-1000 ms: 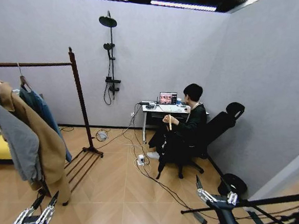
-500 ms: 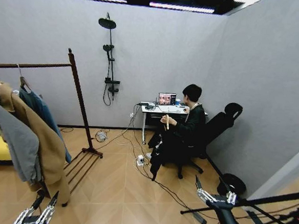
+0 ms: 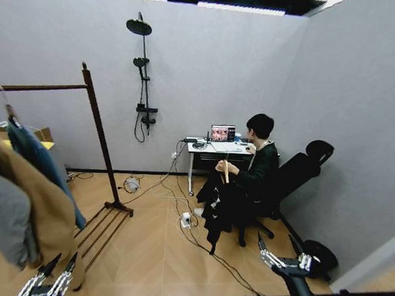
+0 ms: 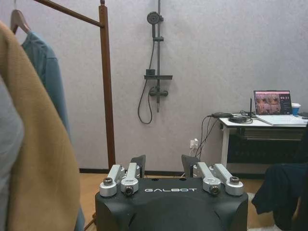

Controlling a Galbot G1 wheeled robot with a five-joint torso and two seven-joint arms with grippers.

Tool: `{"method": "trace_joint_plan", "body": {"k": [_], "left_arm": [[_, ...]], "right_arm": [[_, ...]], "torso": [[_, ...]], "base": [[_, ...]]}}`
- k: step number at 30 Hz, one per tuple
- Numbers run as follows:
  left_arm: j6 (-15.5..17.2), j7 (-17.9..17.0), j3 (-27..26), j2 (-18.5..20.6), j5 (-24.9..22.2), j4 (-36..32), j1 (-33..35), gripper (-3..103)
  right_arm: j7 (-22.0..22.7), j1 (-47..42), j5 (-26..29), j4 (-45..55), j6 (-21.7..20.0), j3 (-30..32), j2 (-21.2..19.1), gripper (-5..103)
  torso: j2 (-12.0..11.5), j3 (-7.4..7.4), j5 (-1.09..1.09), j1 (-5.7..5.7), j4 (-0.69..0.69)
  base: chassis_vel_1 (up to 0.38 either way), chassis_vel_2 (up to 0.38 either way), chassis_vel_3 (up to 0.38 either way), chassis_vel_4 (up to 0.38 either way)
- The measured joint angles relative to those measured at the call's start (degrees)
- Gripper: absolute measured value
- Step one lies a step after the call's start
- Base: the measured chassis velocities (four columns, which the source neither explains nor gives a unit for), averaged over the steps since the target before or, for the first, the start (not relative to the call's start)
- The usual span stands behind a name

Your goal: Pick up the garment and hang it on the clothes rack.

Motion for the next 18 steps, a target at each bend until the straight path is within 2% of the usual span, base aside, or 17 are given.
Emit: {"method": "trace_joint_plan", "body": {"k": [4, 5, 7, 10, 14, 15, 16, 17, 18], "left_arm": [[0.0, 0.0, 0.0, 0.0, 0.0, 0.0, 0.0, 46], [0.0, 0.0, 0.0, 0.0, 0.0, 0.0, 0.0, 46], [0.0, 0.0, 0.0, 0.0, 0.0, 0.0, 0.0, 46], [0.0, 0.0, 0.0, 0.0, 0.0, 0.0, 0.0, 46], [0.0, 0.0, 0.0, 0.0, 0.0, 0.0, 0.0, 46], [0.0, 0.0, 0.0, 0.0, 0.0, 0.0, 0.0, 46], [0.0, 0.0, 0.0, 0.0, 0.0, 0.0, 0.0, 46], [0.0, 0.0, 0.0, 0.0, 0.0, 0.0, 0.0, 46], [0.0, 0.0, 0.0, 0.0, 0.0, 0.0, 0.0, 46]], "right_arm": [[0.0, 0.1, 0.2, 0.0, -0.1, 0.0, -0.1, 100], [-0.1, 0.1, 0.2, 0.0, -0.1, 0.0, -0.2, 100], [0.0, 0.1, 0.2, 0.0, -0.2, 0.0, -0.2, 100], [0.0, 0.2, 0.3, 0.1, -0.3, 0.0, -0.3, 100], [0.8, 0.8, -0.2, 0.6, -1.2, -0.2, -0.5, 100], [1.8, 1.4, -0.4, 1.2, -3.0, -0.2, -0.7, 100], [2.7, 2.2, 0.2, 2.0, -5.2, -0.1, -1.1, 100], [2.7, 2.2, 0.2, 2.0, -5.2, -0.1, -1.1, 100], [3.2, 3.5, 0.9, 2.4, -7.1, 0.0, -1.6, 100]], "torso": [[0.0, 0.02, -0.02, 0.03, 0.0], [0.0, 0.01, 0.03, 0.01, 0.0], [0.0, 0.0, -0.03, 0.01, 0.0], [0.0, 0.02, 0.03, 0.05, 0.01], [0.0, 0.02, -0.03, 0.04, -0.02], [0.0, 0.03, 0.05, 0.06, 0.01], [0.0, 0.01, 0.0, 0.05, 0.0], [0.0, 0.01, 0.0, 0.05, 0.0], [0.0, 0.01, -0.05, 0.05, -0.02]], "base": [[-0.339, 0.338, 0.333, -0.313], [-0.367, 0.381, 0.375, -0.37], [-0.38, 0.381, 0.371, -0.343], [-0.369, 0.366, 0.362, -0.361], [-0.362, 0.332, 0.373, -0.374], [-0.32, 0.325, 0.293, -0.334], [-0.271, 0.277, 0.293, -0.285], [-0.271, 0.277, 0.293, -0.285], [-0.271, 0.246, 0.27, -0.285]]}}
